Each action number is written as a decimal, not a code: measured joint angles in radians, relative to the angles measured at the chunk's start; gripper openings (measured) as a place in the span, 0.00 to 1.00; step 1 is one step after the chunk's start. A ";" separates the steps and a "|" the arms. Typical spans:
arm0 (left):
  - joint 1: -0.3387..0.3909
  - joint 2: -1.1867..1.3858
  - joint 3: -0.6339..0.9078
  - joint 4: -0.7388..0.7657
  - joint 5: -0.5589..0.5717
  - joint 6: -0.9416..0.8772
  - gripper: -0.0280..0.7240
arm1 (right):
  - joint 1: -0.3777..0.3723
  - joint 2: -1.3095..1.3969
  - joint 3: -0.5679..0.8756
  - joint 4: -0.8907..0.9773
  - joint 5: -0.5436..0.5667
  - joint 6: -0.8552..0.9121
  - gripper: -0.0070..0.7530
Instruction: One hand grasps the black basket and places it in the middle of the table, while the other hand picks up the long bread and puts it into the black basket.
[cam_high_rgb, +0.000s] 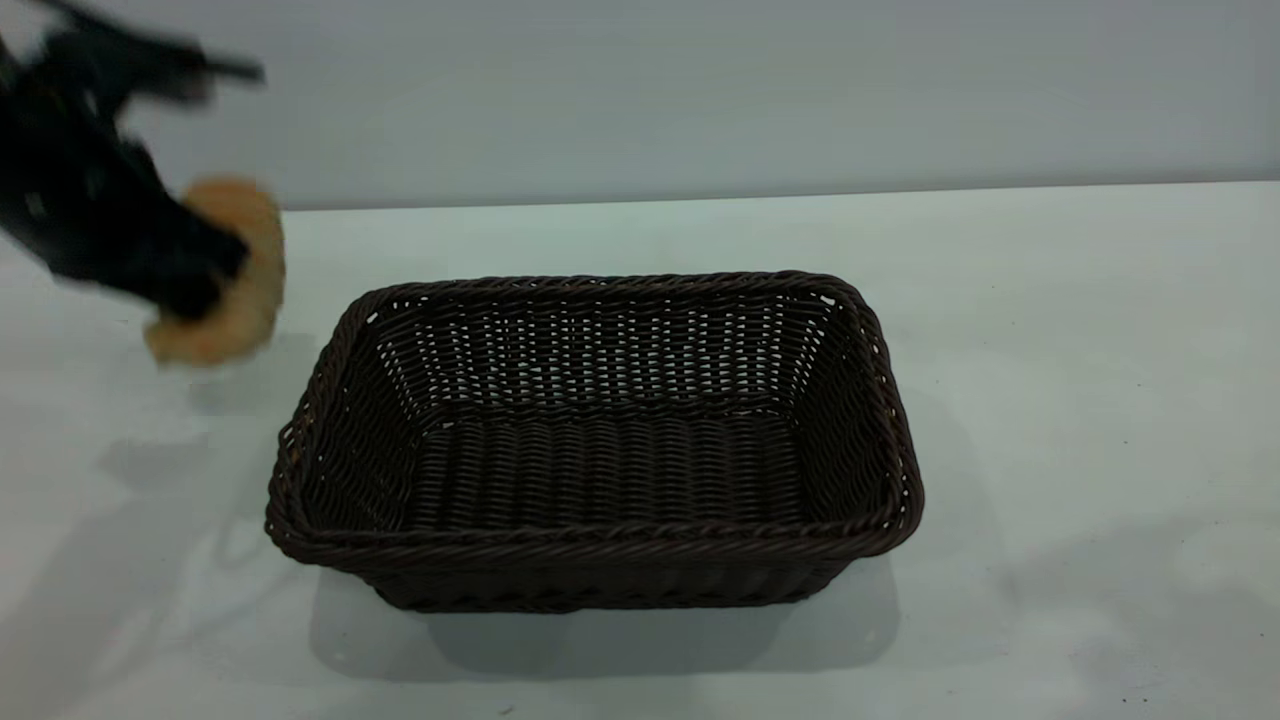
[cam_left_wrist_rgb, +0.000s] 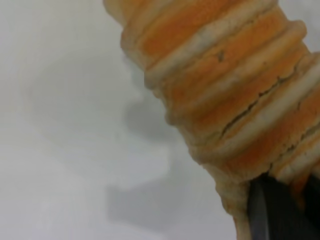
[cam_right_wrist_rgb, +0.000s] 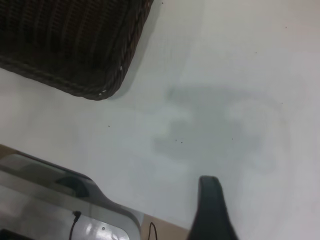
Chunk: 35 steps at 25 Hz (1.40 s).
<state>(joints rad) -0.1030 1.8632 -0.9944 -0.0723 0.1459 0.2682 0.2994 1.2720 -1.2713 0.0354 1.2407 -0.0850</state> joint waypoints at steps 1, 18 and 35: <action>-0.014 -0.033 0.000 0.000 0.020 0.000 0.12 | 0.000 0.000 0.000 0.000 0.000 0.000 0.75; -0.362 -0.094 0.001 0.001 0.241 0.000 0.19 | 0.000 0.000 0.000 0.000 0.000 0.000 0.75; -0.298 -0.318 -0.141 0.157 0.579 -0.197 0.78 | 0.000 -0.056 0.000 -0.005 0.000 0.002 0.73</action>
<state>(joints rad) -0.4005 1.5453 -1.1354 0.0849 0.7252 0.0713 0.2994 1.2160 -1.2713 0.0302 1.2407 -0.0826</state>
